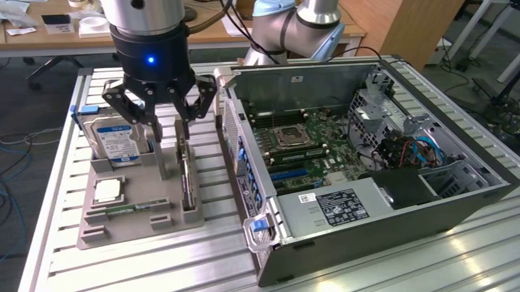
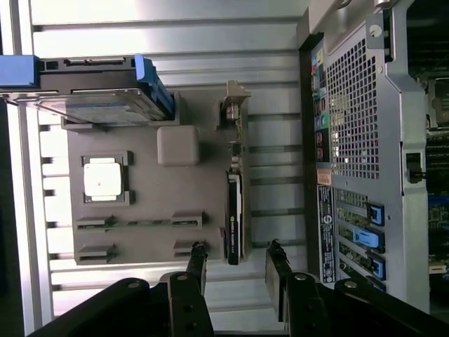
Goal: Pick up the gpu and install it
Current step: 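Pick up the gpu and move the gpu toward the slot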
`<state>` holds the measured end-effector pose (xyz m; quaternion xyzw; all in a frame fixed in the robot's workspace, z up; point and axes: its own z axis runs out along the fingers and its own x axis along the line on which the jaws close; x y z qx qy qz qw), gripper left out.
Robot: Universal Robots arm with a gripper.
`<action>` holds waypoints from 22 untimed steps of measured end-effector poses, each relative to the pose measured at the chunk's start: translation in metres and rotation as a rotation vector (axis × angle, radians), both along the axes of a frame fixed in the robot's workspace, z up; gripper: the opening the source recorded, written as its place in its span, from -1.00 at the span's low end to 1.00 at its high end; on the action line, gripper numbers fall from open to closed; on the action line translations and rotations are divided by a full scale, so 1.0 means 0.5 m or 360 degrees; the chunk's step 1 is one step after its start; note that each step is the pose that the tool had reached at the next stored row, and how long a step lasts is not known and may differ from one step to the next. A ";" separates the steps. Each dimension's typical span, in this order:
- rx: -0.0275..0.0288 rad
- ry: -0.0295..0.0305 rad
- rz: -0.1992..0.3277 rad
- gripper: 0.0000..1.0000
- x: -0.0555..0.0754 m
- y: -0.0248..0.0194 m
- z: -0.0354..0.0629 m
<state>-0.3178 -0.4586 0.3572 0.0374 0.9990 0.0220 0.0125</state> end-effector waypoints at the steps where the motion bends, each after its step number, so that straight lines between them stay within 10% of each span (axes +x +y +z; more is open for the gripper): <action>1: -0.00001 0.00001 0.0000 -0.05 0.000 0.0000 -0.001; 22: -0.00002 0.00003 0.0000 -0.05 0.000 0.0000 -0.019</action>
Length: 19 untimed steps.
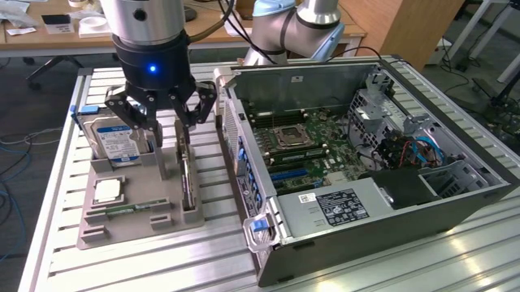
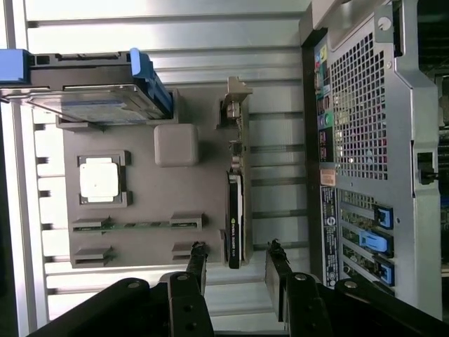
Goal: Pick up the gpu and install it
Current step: 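Pick up the gpu and move the gpu toward the slot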
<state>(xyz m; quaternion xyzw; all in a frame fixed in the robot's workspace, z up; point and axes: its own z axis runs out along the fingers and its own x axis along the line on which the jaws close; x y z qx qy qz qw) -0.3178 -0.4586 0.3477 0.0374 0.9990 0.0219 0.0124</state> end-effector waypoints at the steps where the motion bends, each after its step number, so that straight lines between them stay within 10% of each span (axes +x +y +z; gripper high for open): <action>1: 0.00002 -0.00004 0.0000 -0.05 0.000 0.0000 -0.001; 19: 0.00003 -0.00006 0.0000 -0.05 0.000 0.0001 -0.012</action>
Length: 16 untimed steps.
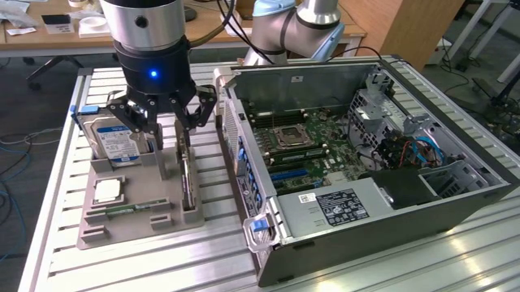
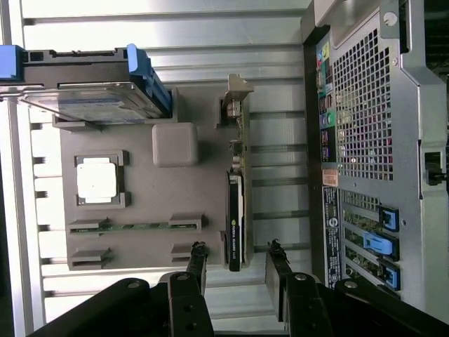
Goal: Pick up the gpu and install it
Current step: 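Pick up the gpu and move the gpu toward the slot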
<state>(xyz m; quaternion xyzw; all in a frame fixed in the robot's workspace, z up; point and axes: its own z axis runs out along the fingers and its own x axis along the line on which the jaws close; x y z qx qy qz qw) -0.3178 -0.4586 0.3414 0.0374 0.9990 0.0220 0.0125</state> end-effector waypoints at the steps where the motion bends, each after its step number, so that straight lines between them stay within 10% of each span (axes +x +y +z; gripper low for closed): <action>1: 0.00002 -0.00002 0.0000 -0.05 0.000 0.0000 -0.001; 16: 0.00000 0.00001 0.0000 -0.05 0.000 -0.0001 -0.005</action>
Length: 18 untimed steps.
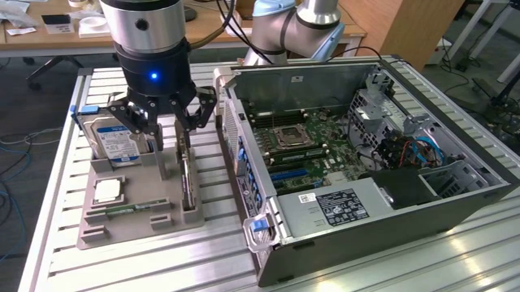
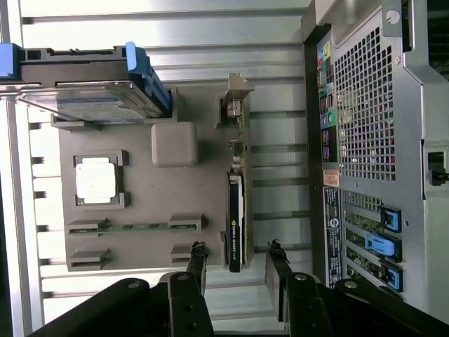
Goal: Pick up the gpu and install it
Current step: 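Pick up the gpu and move the gpu toward the slot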
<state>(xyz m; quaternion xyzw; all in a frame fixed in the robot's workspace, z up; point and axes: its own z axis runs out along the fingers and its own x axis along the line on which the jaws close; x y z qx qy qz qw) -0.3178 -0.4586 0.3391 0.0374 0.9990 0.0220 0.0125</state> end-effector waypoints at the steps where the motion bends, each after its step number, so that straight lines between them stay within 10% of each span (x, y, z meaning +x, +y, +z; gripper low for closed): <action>1: 0.00004 -0.00003 0.0000 -0.05 0.000 0.0001 -0.001; 18: 0.00000 0.00001 0.0000 -0.05 0.000 0.0000 -0.029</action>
